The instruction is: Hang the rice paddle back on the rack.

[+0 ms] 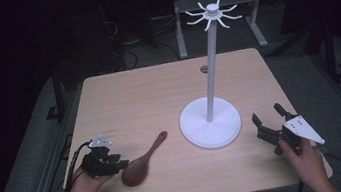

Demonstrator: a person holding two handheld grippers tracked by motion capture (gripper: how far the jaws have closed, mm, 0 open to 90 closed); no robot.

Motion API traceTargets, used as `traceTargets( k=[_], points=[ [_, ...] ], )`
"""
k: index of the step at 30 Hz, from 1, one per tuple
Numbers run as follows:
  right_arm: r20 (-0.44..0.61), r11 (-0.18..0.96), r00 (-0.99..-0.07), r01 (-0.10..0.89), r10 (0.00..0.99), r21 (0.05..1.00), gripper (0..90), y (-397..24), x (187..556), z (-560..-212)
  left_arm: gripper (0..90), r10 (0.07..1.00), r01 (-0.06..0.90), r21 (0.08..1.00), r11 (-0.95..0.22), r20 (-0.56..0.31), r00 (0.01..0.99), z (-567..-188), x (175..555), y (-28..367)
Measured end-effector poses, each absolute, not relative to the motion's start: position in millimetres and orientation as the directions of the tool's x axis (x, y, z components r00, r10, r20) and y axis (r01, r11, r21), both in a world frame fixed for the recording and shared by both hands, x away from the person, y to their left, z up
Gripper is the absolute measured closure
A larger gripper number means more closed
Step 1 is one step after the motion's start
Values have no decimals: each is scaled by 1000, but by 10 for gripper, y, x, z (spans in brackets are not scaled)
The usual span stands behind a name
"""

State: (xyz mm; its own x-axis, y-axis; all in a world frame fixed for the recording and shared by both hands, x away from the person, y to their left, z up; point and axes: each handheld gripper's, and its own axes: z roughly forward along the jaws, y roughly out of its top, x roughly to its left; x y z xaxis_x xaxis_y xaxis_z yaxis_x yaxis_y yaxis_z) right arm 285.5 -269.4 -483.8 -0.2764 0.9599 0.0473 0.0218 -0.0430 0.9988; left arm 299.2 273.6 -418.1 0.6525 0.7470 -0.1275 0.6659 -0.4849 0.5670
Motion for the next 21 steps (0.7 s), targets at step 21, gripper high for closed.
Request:
traceTargets(
  k=[21],
  points=[
    [48,-44,-275,22,960,999,135,-2697,2856,-4838,479,711,664,449,-598,-85,698,-3948,3270,2205]
  ],
)
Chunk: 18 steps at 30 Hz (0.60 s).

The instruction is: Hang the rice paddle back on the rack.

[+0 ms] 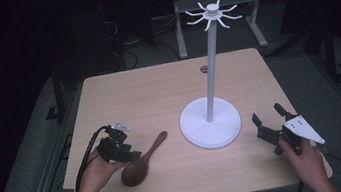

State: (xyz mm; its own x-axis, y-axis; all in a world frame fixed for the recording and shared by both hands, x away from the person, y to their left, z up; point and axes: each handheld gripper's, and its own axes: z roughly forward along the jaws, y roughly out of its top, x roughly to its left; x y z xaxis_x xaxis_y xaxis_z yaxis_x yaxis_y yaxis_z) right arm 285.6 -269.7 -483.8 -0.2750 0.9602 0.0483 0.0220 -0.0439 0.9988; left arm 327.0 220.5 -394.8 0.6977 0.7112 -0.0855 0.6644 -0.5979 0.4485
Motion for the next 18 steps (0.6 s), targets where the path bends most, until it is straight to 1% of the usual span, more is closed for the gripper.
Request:
traceTargets(
  k=[6,10,16,17,18],
  points=[
    [50,-45,-275,23,960,999,135,-2697,2856,-4838,483,701,656,426,-623,-70,710,-3938,3338,2058],
    [50,-45,-275,23,960,999,135,-2697,2856,-4838,489,693,658,406,-634,-79,717,-3965,3391,1966],
    [50,-46,-275,22,960,999,135,-2697,2857,-4838,490,700,669,365,-648,-62,712,-4010,3485,1827],
    [50,-46,-275,23,960,999,135,-2697,2856,-4838,490,700,673,340,-657,-59,712,-4029,3514,1785],
    [50,-46,-275,23,960,999,135,-2697,2856,-4838,490,702,676,336,-656,-57,710,-4040,3528,1766]
  ],
)
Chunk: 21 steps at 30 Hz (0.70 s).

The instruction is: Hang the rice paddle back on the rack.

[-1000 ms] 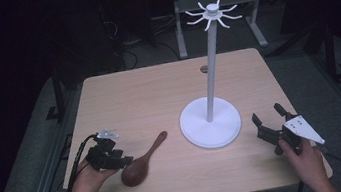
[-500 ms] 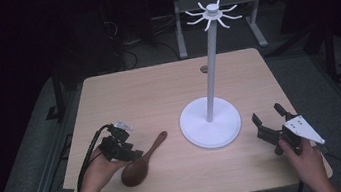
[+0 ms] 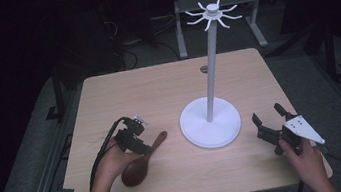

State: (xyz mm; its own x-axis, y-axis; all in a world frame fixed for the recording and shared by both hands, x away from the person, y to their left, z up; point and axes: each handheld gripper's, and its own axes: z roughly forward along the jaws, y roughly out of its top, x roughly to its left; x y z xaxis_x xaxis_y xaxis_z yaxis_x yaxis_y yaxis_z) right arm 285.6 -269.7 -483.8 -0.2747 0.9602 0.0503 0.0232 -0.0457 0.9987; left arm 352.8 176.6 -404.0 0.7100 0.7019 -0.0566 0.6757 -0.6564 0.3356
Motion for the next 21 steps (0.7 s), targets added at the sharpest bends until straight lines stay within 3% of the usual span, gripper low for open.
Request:
traceTargets(
  k=[21],
  points=[
    [48,-44,-276,22,960,999,135,-2696,2856,-4838,557,722,710,234,-664,-47,691,-4253,3663,1566]
  ],
)
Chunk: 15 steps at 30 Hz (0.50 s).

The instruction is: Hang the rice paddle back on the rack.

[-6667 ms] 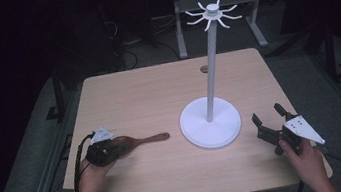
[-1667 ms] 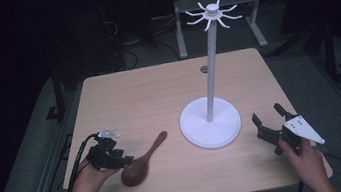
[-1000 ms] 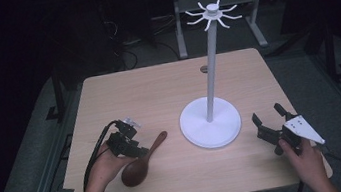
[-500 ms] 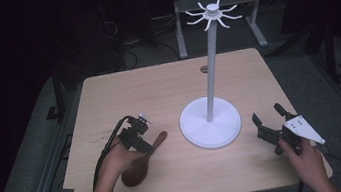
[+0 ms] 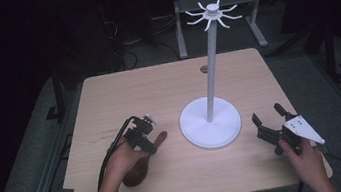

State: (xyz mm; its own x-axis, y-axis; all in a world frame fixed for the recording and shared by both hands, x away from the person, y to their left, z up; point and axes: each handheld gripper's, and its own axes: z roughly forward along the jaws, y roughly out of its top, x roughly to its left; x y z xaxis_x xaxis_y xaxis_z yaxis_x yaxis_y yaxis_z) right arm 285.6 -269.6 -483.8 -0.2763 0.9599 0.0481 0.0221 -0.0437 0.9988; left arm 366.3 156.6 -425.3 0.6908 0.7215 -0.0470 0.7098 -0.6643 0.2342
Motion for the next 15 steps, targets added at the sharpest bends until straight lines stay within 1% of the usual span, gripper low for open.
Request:
traceTargets(
  k=[15],
  points=[
    [48,-44,-278,22,959,999,135,-2694,2856,-4838,667,728,714,225,-664,-27,685,-4319,3668,1517]
  ],
)
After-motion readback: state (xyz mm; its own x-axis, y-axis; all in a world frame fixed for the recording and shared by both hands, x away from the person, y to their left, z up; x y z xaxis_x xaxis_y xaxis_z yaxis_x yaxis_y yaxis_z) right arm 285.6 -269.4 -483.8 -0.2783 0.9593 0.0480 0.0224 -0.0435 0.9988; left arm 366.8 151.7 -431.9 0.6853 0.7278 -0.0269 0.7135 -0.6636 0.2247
